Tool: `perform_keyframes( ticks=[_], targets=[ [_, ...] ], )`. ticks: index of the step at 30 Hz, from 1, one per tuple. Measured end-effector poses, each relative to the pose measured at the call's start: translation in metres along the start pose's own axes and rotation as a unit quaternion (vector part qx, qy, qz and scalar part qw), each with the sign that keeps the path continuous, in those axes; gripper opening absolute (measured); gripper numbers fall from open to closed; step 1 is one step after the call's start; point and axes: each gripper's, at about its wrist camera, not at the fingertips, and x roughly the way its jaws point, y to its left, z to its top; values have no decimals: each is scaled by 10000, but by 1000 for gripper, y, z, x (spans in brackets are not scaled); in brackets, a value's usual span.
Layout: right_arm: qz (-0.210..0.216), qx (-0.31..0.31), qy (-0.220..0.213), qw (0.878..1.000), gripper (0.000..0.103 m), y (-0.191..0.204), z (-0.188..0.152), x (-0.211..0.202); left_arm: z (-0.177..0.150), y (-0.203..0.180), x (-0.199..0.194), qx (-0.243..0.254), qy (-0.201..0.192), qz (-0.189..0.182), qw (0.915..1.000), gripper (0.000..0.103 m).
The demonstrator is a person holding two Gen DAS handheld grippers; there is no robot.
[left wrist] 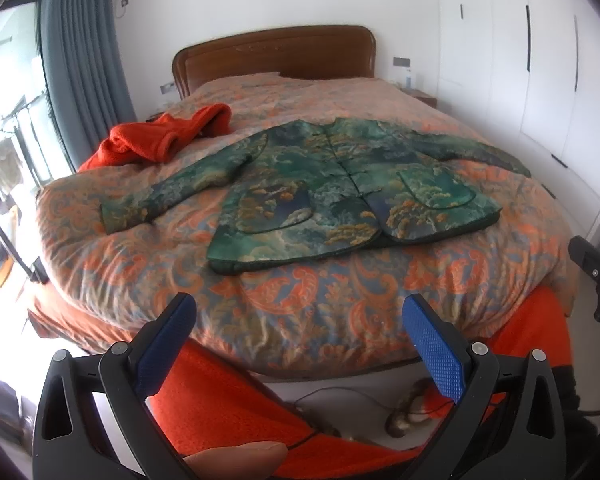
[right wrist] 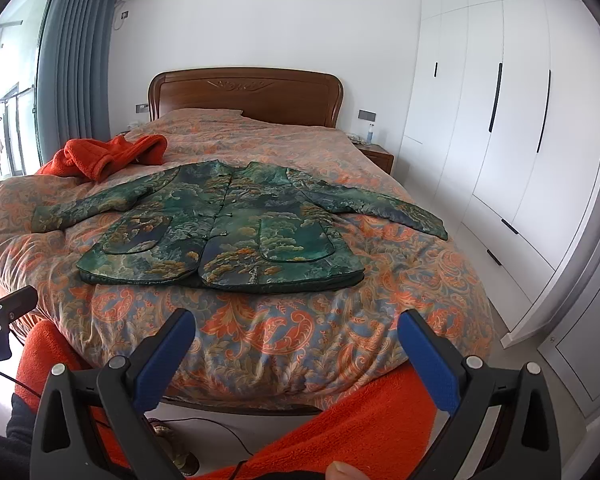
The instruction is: Fold large clothes
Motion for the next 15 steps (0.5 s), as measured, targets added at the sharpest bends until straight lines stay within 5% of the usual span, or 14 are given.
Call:
perform_keyframes(
  ticks=[15],
  targets=[
    [66, -13, 42, 10000, 103, 2, -2, 2, 3, -1, -1, 3, 30, -12, 10000, 103]
  ],
)
